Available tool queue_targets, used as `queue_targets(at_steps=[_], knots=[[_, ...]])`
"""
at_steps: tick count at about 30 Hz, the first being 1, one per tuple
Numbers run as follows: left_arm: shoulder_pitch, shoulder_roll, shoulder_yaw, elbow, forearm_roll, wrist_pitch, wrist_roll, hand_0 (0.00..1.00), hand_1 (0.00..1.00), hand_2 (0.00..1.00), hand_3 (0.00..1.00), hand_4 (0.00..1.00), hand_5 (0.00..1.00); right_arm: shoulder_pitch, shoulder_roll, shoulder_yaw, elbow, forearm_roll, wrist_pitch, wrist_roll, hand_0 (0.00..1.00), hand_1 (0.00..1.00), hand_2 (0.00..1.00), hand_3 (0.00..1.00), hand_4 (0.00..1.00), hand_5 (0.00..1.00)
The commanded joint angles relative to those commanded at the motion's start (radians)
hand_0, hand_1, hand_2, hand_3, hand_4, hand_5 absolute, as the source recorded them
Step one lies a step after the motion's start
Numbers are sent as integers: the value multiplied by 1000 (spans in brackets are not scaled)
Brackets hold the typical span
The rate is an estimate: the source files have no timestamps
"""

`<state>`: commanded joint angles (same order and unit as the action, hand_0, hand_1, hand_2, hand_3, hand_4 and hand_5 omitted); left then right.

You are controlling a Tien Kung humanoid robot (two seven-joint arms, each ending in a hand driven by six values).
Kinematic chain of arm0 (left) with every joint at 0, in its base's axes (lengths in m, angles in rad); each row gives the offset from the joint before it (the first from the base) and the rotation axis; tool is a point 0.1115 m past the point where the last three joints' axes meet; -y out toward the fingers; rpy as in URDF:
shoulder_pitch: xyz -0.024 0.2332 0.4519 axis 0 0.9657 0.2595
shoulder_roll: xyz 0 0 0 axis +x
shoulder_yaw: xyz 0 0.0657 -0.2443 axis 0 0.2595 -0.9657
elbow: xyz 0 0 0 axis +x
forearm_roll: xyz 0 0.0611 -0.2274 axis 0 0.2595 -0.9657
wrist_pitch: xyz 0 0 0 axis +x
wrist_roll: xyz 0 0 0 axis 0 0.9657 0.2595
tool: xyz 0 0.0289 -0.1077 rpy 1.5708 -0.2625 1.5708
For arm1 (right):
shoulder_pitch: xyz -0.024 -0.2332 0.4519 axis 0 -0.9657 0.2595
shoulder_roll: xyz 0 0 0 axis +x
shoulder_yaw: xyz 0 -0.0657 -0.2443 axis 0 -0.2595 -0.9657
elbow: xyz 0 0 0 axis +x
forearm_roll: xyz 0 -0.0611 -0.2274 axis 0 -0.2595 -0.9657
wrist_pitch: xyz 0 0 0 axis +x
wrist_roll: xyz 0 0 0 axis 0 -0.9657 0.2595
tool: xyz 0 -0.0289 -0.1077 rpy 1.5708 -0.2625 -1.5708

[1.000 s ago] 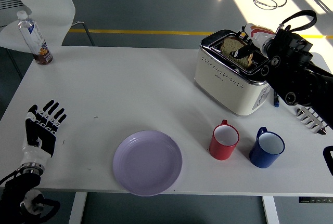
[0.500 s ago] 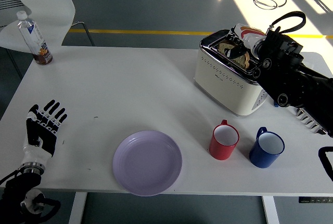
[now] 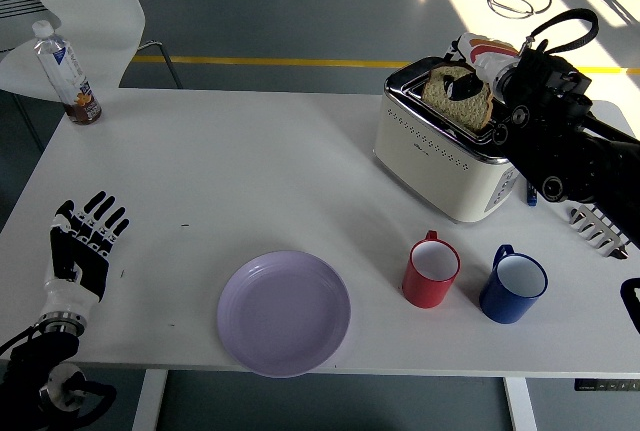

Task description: Push plate across desktop,pick up the break from the machine,place the break in the plate

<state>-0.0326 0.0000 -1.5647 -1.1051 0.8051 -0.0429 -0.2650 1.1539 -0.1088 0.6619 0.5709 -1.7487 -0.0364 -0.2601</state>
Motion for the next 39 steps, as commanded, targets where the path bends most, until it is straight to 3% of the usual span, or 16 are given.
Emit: queue_targets(at_steps=[8,17,24,29,36,39], knots=[[11,0,0,-1,-3,-1,1,799,781,823,729,545,998,3,-100,71,193,-146,-2,-27,372,412,458,496,400,46],[21,0,0,-1,0,-1,1,799,781,823,729,545,998,-23,-213,141,511,-227,-3,-104,370,403,448,488,381,66],[25,0,-1,-3,0,-1,2,799,781,822,729,545,998,-27,-298,31,780,-32,25,-181,359,401,446,487,362,83],[23,0,-2,-5,0,-1,1,799,781,822,729,545,998,-29,-317,-92,931,157,50,-198,363,400,447,491,357,76],[20,0,-8,-6,1,-2,2,799,781,822,728,545,998,-32,-296,-261,990,384,114,-177,370,400,447,493,364,82],[22,0,-11,-6,0,-1,1,799,781,822,728,545,998,-40,-262,-325,990,475,137,-162,370,400,447,493,364,82]])
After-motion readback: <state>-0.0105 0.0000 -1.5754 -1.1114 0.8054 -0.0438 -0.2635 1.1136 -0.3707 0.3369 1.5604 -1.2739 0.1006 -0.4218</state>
